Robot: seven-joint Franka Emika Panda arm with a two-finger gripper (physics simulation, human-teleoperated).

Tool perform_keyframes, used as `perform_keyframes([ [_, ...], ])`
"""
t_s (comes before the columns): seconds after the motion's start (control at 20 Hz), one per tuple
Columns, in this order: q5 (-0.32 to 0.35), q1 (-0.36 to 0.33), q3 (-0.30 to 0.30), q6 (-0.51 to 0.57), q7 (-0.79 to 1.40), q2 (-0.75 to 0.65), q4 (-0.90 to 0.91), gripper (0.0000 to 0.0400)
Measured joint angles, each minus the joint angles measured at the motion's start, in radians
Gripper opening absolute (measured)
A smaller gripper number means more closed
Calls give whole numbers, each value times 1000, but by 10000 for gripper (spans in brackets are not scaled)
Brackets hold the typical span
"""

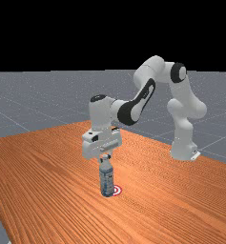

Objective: Pick up the bottle and put it on the marker

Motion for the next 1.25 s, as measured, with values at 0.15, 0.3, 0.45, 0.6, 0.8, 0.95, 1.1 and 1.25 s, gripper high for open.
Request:
perform_keyframes([
  [0.15, 15, -13, 12, 10, -43, -22, -35, 187],
  [0.3, -2, -4, 4, 13, -21, -29, -47, 187],
  [0.45, 0, -3, 2, 17, -11, -40, -64, 187],
  [0.6, -8, -7, 7, 32, -47, -68, -110, 187],
  [0.8, -10, -5, 9, 31, -47, -76, -122, 186],
  [0.95, -10, -3, 9, 29, -41, -76, -122, 186],
  [1.1, -7, -1, 8, 46, -27, -85, -137, 186],
  [1.25, -6, -1, 8, 38, -27, -87, -139, 186],
])
